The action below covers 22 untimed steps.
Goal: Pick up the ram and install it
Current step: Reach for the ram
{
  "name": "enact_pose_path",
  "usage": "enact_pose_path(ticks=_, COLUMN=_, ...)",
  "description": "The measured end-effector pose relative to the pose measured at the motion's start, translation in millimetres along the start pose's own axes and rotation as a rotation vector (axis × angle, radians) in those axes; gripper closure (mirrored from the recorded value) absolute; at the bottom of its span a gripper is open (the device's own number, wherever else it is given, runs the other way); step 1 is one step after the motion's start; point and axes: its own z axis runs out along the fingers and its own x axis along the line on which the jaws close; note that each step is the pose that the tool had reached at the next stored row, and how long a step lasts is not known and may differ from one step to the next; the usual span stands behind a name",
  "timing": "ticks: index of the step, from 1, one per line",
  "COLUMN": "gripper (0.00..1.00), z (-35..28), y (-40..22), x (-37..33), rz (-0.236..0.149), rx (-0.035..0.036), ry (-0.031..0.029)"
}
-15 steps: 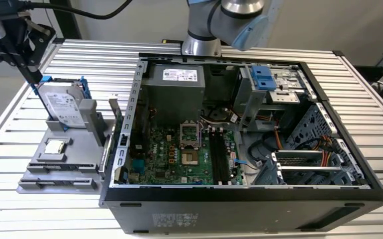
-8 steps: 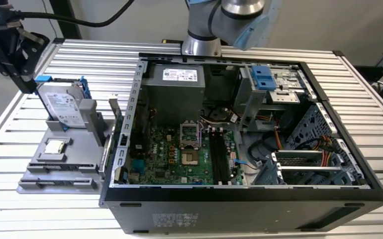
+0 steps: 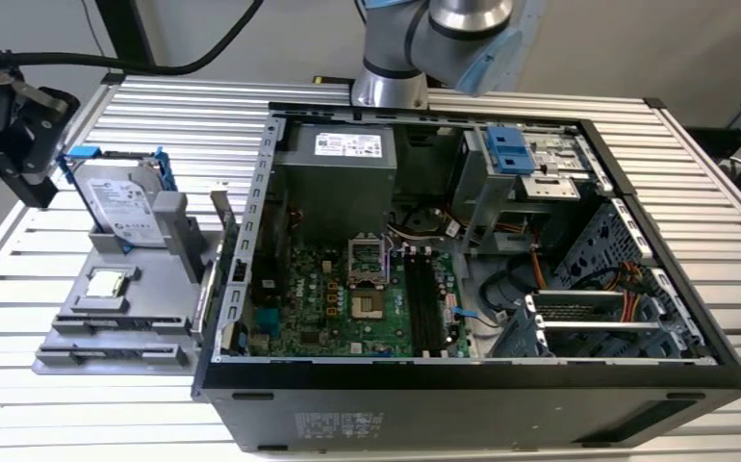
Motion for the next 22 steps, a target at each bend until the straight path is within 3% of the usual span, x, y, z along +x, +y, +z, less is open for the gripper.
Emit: enact_pose_path(ticks=22, gripper=1.0, z=0.0, y=-1.5, x=-0.2, rz=-0.023, rx=0.0, ry=0.0074)
